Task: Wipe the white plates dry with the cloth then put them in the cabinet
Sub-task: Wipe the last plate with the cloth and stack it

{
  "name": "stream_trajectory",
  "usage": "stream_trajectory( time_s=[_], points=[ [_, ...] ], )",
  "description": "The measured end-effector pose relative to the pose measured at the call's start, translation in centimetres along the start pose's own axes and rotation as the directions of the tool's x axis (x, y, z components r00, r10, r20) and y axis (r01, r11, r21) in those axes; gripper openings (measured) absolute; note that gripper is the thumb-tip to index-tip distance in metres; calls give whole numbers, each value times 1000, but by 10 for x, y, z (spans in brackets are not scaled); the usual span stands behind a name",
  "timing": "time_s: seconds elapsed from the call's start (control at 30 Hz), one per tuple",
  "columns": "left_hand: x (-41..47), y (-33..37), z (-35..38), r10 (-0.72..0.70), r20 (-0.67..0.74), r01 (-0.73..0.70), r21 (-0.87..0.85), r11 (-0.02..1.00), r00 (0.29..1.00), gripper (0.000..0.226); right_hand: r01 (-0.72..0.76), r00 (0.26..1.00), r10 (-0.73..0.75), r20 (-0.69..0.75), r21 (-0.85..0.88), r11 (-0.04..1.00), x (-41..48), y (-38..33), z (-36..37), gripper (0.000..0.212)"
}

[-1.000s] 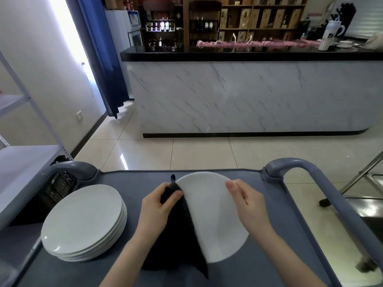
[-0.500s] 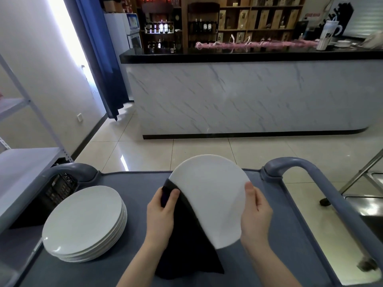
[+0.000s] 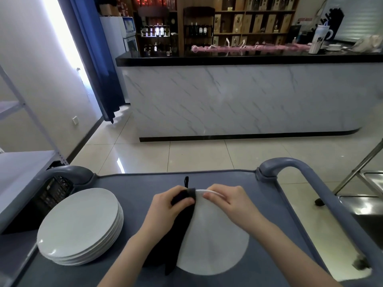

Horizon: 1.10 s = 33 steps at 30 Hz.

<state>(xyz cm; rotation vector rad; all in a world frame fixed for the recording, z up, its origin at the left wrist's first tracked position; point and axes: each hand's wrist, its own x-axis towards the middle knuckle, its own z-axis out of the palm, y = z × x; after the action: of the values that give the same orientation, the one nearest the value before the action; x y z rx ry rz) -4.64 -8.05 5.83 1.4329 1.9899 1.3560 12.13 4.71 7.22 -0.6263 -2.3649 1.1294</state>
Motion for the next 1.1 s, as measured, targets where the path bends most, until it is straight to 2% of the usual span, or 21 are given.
stream_trajectory(
  time_s=[0.07, 0.13, 0.23, 0.3, 0.37, 0.47, 0.63, 0.73, 0.8, 0.9, 1.0, 1.07, 1.1],
  points=[
    [-3, -4, 3, -34, -47, 32, -33, 999, 998, 23, 19, 995, -17, -96, 19, 1000, -5, 0, 2, 27],
    [-5, -10, 2, -104, -144, 89, -108, 990, 984, 20, -7, 967, 35, -254, 113, 994, -10, 1, 4, 25],
    [-13, -17, 5, -273, -273, 177, -329, 928, 922, 16, -88, 842, 257, -475, 350, 933, -18, 2, 14, 32],
    [-21, -19, 12, -365, -287, 209, -454, 866, 886, 13, -108, 759, 390, -521, 490, 865, -21, 0, 24, 43],
    [-26, -19, 13, -385, -282, 214, -487, 847, 879, 13, -103, 744, 407, -530, 512, 853, -22, -1, 26, 41],
    [-23, -20, 0, -295, -247, 186, -385, 904, 923, 15, -100, 844, 277, -459, 373, 922, -17, -3, 10, 33],
    [-2, -6, -17, -82, -102, 71, -106, 992, 991, 12, -32, 973, 64, -220, 147, 989, -1, -7, -12, 32],
    [6, 0, -12, -29, 9, 30, -9, 1000, 1000, 20, -13, 997, 20, -70, 92, 996, 3, -8, -5, 24],
    [8, 0, -9, -35, -5, 35, -1, 999, 999, 19, 5, 993, 7, -116, 106, 994, 1, -9, -2, 25],
    [8, -5, -10, -87, -166, 81, -42, 996, 982, 18, 0, 954, 55, -295, 185, 983, -5, -6, 3, 34],
    [-3, -12, 0, -279, -298, 174, -334, 926, 913, 14, -71, 835, 267, -481, 387, 919, -11, -2, 16, 45],
    [-14, -17, 9, -403, -295, 229, -484, 845, 866, 12, -102, 780, 369, -505, 479, 872, -13, 4, 24, 49],
    [-19, -20, 12, -430, -293, 245, -503, 829, 854, 13, -120, 786, 378, -489, 478, 870, -14, 8, 25, 46]
  ],
)
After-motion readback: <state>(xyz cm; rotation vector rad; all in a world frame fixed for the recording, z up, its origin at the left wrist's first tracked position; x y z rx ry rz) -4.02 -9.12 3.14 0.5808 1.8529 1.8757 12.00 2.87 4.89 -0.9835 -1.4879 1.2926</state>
